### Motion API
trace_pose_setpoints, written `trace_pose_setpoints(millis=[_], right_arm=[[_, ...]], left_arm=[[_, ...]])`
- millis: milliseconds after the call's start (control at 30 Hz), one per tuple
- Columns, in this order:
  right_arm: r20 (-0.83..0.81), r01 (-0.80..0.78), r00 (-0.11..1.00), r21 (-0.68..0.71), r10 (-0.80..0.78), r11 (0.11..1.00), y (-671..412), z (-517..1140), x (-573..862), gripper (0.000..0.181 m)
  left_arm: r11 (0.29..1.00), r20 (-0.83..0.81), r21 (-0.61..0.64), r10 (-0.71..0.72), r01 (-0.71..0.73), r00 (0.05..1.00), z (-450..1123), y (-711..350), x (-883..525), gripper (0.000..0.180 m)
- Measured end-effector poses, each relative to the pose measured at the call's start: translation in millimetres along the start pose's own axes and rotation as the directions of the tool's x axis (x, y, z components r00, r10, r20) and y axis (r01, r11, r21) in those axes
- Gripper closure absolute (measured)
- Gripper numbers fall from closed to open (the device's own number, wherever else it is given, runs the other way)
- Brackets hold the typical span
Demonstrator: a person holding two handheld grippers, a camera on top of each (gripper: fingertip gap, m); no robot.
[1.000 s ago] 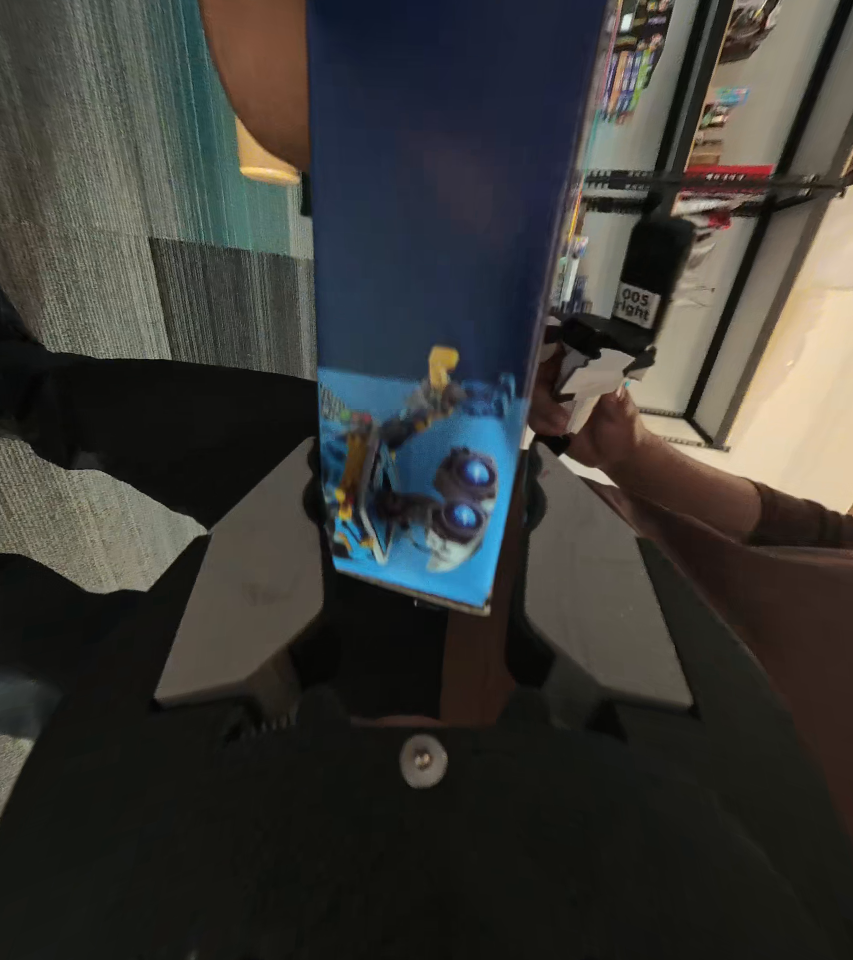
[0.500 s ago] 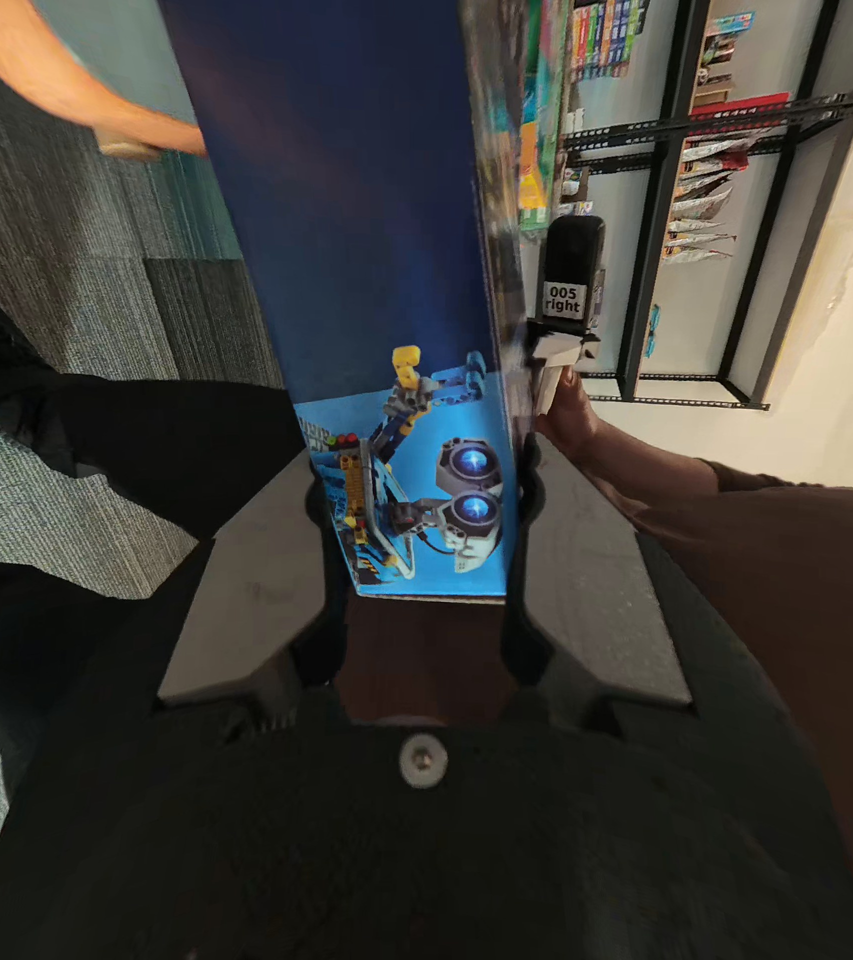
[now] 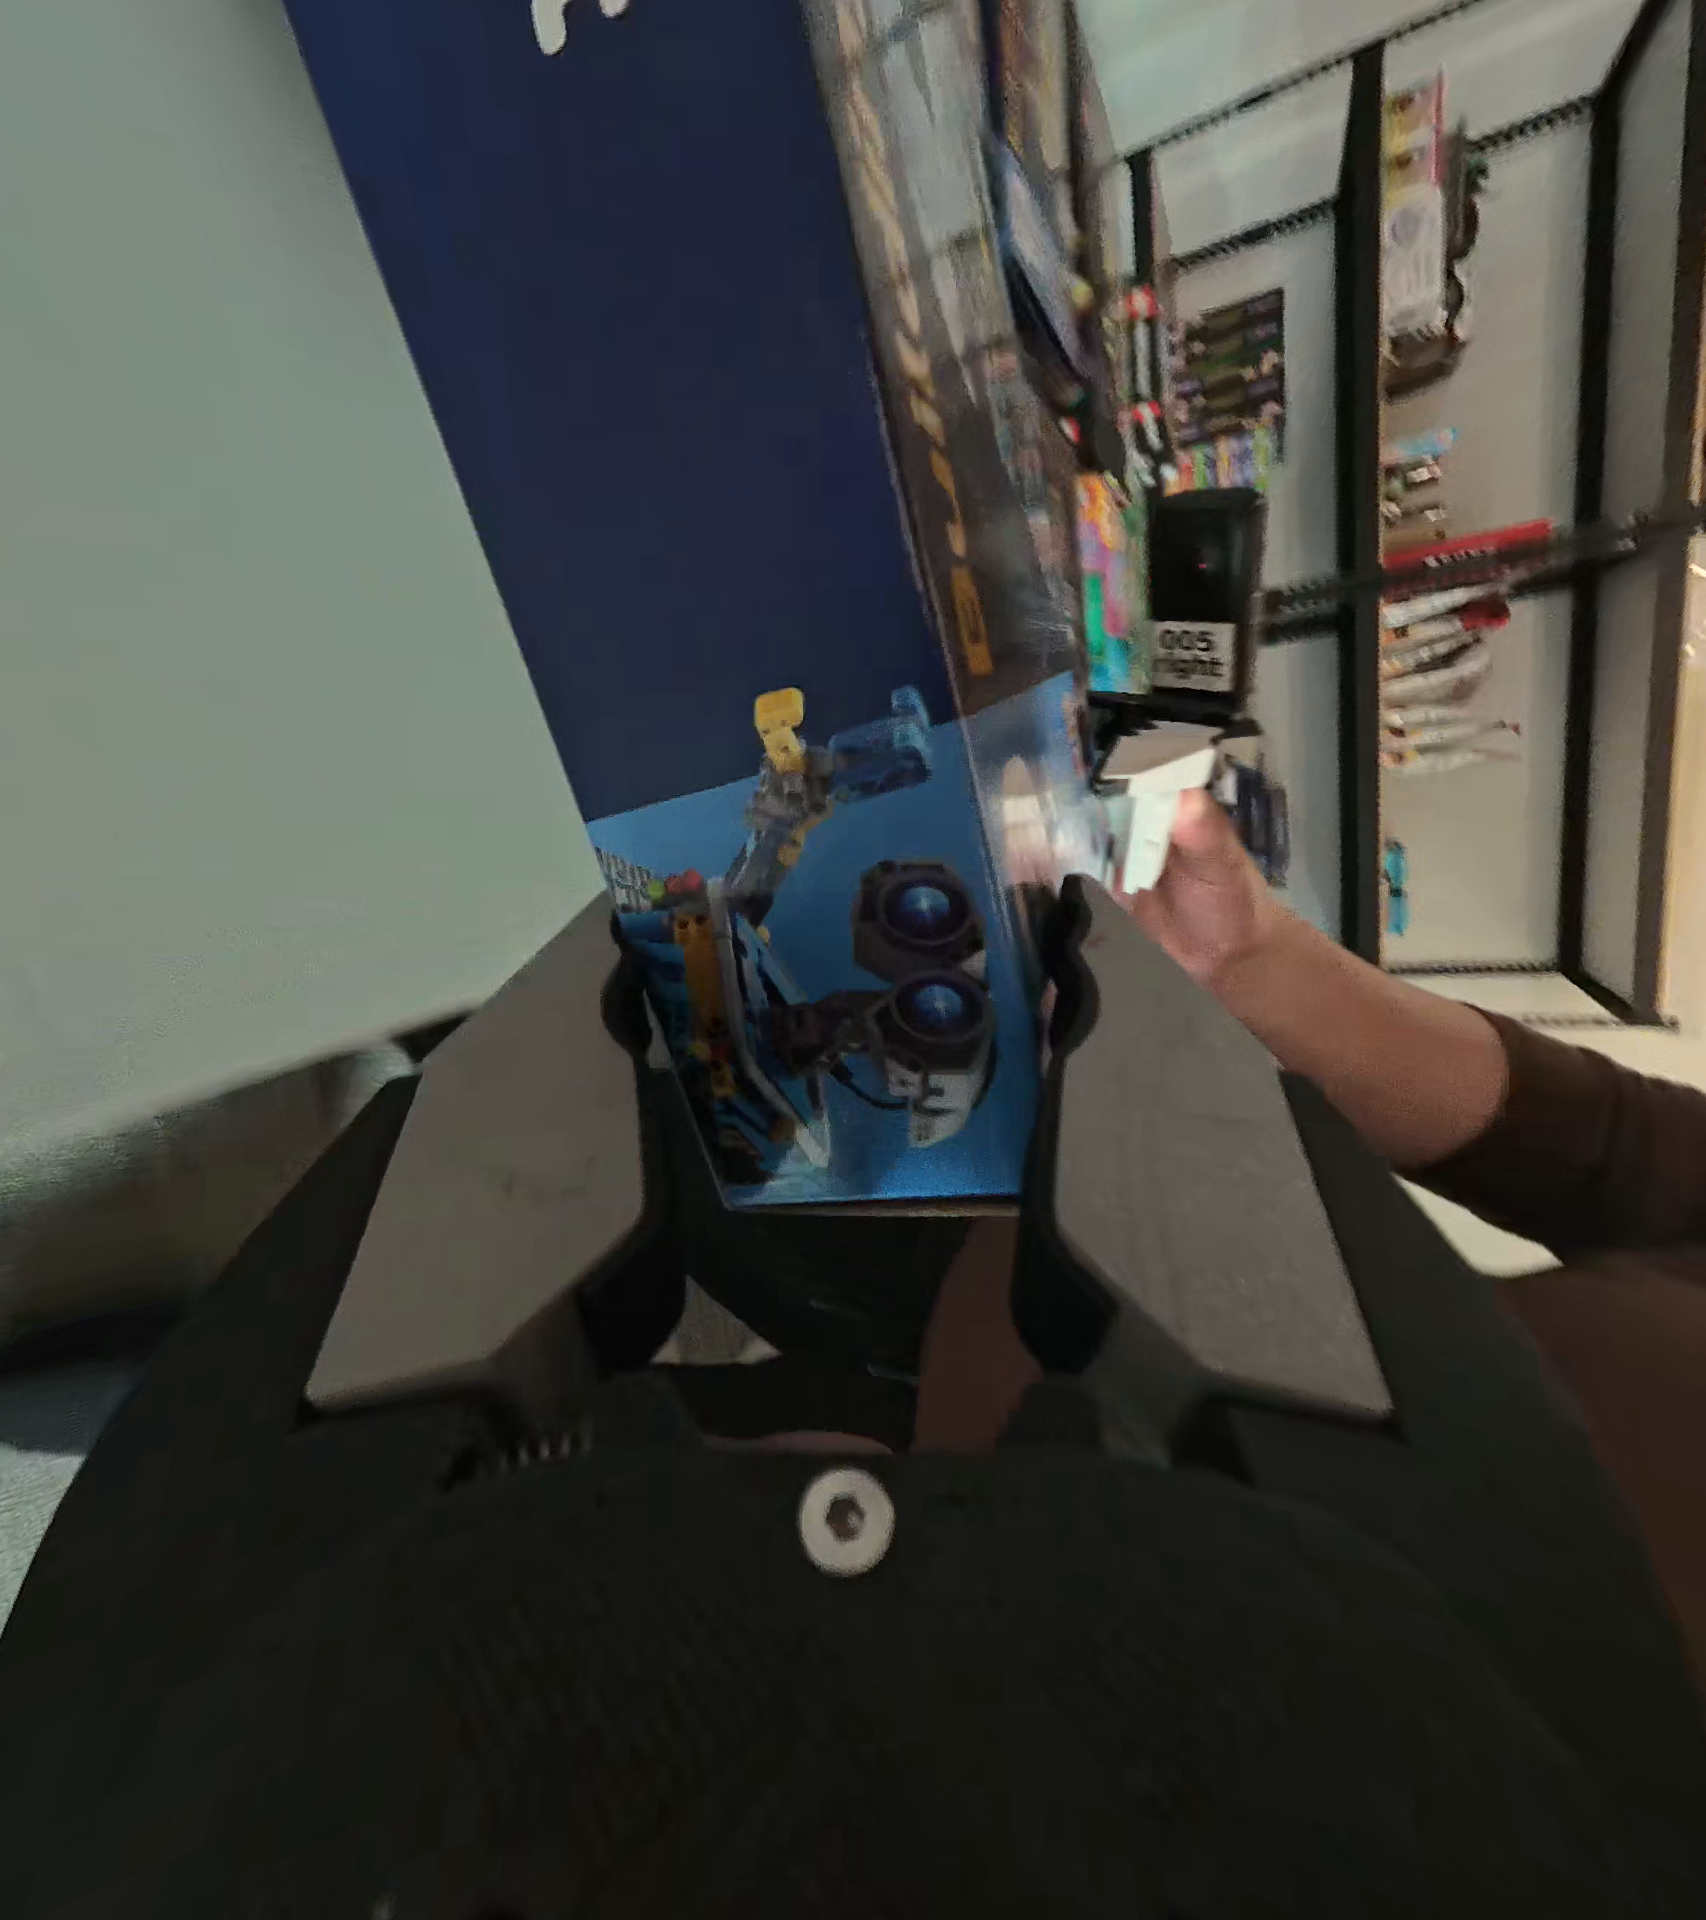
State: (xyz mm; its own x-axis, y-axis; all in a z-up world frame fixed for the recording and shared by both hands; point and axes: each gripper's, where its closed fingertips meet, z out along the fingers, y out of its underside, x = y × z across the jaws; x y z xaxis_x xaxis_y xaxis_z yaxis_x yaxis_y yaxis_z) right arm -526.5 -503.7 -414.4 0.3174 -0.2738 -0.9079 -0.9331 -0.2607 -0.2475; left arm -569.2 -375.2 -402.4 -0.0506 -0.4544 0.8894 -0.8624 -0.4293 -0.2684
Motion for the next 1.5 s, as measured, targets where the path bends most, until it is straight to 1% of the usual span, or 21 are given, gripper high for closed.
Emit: trace_pose_setpoints(millis=[67, 100, 133, 167, 200, 300, 367, 433, 533, 633, 733, 833, 900, 967, 1033, 1133, 1267, 1367, 1433, 1467, 1500], right_arm=[[-0.086, -0.011, 0.996, -0.064, 0.005, 0.998, -29.3, 41.6, 13.0, 0.089], [-0.176, -0.002, 0.984, -0.113, -0.018, 0.994, -38.0, 57.9, 26.1, 0.090], [-0.289, 0.042, 0.953, -0.177, -0.093, 0.983, -43.2, 65.6, 41.5, 0.094], [-0.338, 0.103, 0.926, -0.205, -0.169, 0.973, -51.9, 69.3, 43.9, 0.108], [-0.348, 0.133, 0.916, -0.204, -0.199, 0.970, -60.2, 71.1, 37.1, 0.114], [-0.281, 0.203, 0.924, -0.213, -0.259, 0.956, -57.8, 59.3, -0.6, 0.106], [-0.309, 0.292, 0.879, -0.250, -0.362, 0.923, -38.2, 23.5, -9.4, 0.106], [-0.359, 0.332, 0.848, -0.211, -0.389, 0.919, -22.7, -34.9, -8.5, 0.110], [-0.567, 0.285, 0.770, -0.103, -0.292, 0.953, -10.0, -170.4, 35.3, 0.104], [-0.809, 0.217, 0.565, -0.044, -0.163, 0.975, 11.3, -340.1, 106.7, 0.102], [-0.865, 0.118, 0.499, 0.018, -0.043, 0.993, 34.9, -451.6, 160.7, 0.101], [-0.821, 0.033, 0.571, 0.026, 0.003, 0.999, 53.3, -480.0, 199.2, 0.097], [-0.767, -0.018, 0.642, -0.015, 0.000, 1.000, 68.7, -471.0, 215.5, 0.096], [-0.712, -0.044, 0.702, -0.033, 0.007, 0.998, 82.6, -458.1, 224.1, 0.108], [-0.680, -0.011, 0.734, 0.010, 0.015, 1.000, 85.7, -452.1, 223.1, 0.103], [-0.675, 0.016, 0.737, -0.004, -0.015, 1.000, 104.2, -445.1, 215.4, 0.104], [-0.623, 0.022, 0.781, -0.057, -0.052, 0.998, 162.1, -426.5, 192.9, 0.109], [-0.508, -0.010, 0.861, 0.032, 0.025, 0.999, 184.3, -425.4, 184.4, 0.113], [-0.427, -0.097, 0.890, 0.161, 0.158, 0.982, 181.5, -434.9, 197.9, 0.090], [-0.331, -0.145, 0.922, 0.189, 0.202, 0.971, 179.1, -433.1, 199.1, 0.086], [-0.203, -0.189, 0.953, 0.185, 0.226, 0.964, 177.3, -426.7, 193.8, 0.094]], left_arm=[[1.000, 0.170, 0.006, 0.010, -0.011, 0.985, -19.2, -34.2, -54.0, 0.098], [0.997, 0.349, -0.021, 0.077, -0.074, 0.934, -36.9, -46.1, -89.3, 0.125], [0.988, 0.474, -0.014, 0.140, -0.151, 0.869, -56.2, -62.1, -110.5, 0.114], [0.986, 0.514, 0.013, 0.138, -0.169, 0.847, -69.4, -74.9, -115.7, 0.121], [0.983, 0.524, 0.036, 0.135, -0.180, 0.841, -77.0, -84.3, -113.1, 0.120], [0.936, 0.546, -0.031, 0.310, -0.350, 0.778, -82.3, -87.8, -83.8, 0.123], [0.904, 0.513, -0.092, 0.403, -0.418, 0.758, -64.8, -67.9, -53.2, 0.123], [0.889, 0.391, -0.125, 0.453, -0.441, 0.802, -24.6, -33.9, -10.6, 0.119], [0.875, 0.182, -0.201, 0.476, -0.441, 0.861, 60.5, 29.0, 53.1, 0.107], [0.859, -0.015, -0.277, 0.444, -0.431, 0.896, 156.0, 81.2, 117.9, 0.099], [0.819, -0.087, -0.366, 0.443, -0.442, 0.892, 254.7, 109.0, 155.0, 0.098], [0.762, -0.061, -0.472, 0.474, -0.443, 0.879, 352.6, 124.6, 161.1, 0.100], [0.755, -0.032, -0.524, 0.445, -0.395, 0.895, 405.4, 131.7, 158.6, 0.100], [0.734, 0.019, -0.581, 0.444, -0.352, 0.896, 438.6, 140.6, 146.5, 0.101], [0.704, 0.099, -0.638, 0.477, -0.312, 0.873, 447.1, 150.2, 127.1, 0.099], [0.727, 0.126, -0.625, 0.451, -0.283, 0.883, 432.5, 164.3, 128.0, 0.108], [0.697, 0.171, -0.676, 0.465, -0.240, 0.869, 394.0, 203.9, 125.1, 0.111], [0.727, 0.184, -0.675, 0.330, -0.125, 0.926, 368.7, 235.0, 123.8, 0.113], [0.750, 0.214, -0.662, 0.183, 0.004, 0.960, 357.7, 251.7, 115.8, 0.098], [0.755, 0.204, -0.654, 0.129, 0.038, 0.970, 355.5, 257.8, 112.7, 0.098], [0.760, 0.174, -0.648, 0.085, 0.049, 0.981, 356.4, 262.4, 112.0, 0.097]])
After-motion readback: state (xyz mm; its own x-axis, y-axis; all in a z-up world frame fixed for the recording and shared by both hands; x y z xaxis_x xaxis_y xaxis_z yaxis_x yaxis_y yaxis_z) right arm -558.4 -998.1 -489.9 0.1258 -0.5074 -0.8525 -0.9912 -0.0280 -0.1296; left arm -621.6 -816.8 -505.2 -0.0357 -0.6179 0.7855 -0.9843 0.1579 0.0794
